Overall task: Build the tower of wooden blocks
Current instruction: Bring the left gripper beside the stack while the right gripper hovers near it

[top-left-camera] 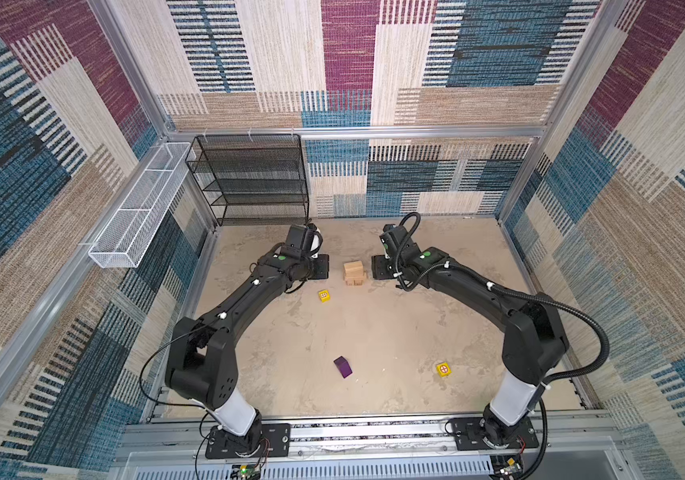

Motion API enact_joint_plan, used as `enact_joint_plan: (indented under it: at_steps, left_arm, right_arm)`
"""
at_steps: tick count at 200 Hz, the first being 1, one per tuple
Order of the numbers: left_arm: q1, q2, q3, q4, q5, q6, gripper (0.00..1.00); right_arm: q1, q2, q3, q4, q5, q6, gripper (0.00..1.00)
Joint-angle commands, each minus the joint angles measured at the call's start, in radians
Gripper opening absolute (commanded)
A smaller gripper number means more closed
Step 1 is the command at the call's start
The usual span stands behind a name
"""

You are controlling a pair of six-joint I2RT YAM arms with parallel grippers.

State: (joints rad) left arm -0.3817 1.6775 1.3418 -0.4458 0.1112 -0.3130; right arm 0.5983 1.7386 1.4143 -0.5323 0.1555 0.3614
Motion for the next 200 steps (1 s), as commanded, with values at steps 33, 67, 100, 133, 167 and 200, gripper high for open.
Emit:
enact_joint_plan:
  at_steps: [33, 67, 100, 133, 167, 200]
  left_arm:
    - [0.012, 0.195, 0.149, -0.004, 0.102, -0.037, 0.0]
    - [0.012, 0.297, 0.237, -0.042, 0.125, -0.045, 0.0]
    - [0.012, 0.346, 0.274, -0.045, 0.127, -0.05, 0.0]
    - [0.012, 0.381, 0.304, -0.049, 0.156, -0.069, 0.0]
    - [0.012, 0.402, 0.315, -0.043, 0.182, -0.084, 0.0]
    - [0.013, 0.402, 0.315, -0.037, 0.19, -0.083, 0.0]
  right_arm:
    - [-0.018, -0.101, -0.125, 0.155, -0.047, -0.049, 0.69]
    - [-0.024, -0.102, -0.148, 0.157, -0.047, -0.076, 0.7]
    - [-0.028, -0.097, -0.152, 0.158, -0.047, -0.091, 0.7]
    - [-0.034, -0.096, -0.151, 0.161, -0.047, -0.097, 0.7]
    - [-0.038, -0.09, -0.148, 0.16, -0.048, -0.096, 0.71]
    - [-0.04, -0.089, -0.148, 0.159, -0.05, -0.094, 0.71]
